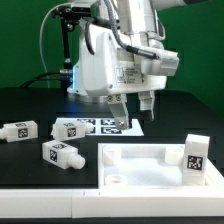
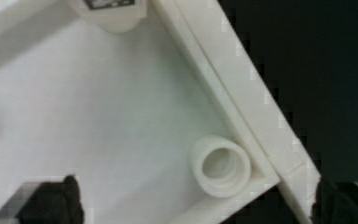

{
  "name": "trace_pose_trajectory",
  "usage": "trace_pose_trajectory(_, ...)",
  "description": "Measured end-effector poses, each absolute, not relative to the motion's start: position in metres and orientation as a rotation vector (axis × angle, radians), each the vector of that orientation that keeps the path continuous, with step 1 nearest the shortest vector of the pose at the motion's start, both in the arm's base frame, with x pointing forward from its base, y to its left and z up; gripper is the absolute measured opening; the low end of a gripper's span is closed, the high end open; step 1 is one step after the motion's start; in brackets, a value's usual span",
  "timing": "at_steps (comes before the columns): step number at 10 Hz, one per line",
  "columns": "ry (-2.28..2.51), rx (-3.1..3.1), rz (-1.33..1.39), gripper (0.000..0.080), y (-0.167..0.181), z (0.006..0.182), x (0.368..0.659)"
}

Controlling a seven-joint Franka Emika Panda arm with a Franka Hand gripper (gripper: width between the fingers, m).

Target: Assemble square table

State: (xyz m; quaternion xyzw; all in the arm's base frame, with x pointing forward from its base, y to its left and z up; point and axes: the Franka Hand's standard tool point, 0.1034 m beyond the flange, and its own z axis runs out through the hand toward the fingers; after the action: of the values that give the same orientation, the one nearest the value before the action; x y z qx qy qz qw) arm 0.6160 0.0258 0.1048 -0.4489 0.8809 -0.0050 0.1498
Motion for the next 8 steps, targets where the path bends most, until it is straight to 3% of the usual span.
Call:
trace_pose_trajectory(2, 2.542, -1.255, -0.020, 0.0649, 0.022, 0.104, 0.616)
trace_pose_trajectory(3, 2.540, -1.189, -0.072, 0.0649, -0.001, 0.099, 0.608)
trace_pose_trajectory(6, 2.570, -1.175, -0.190, 0.0649, -0.063, 0.067, 0.569)
trace_pose_trajectory(8, 2.576, -1.169, -0.201, 0.0649, -0.062, 0.063, 0.571)
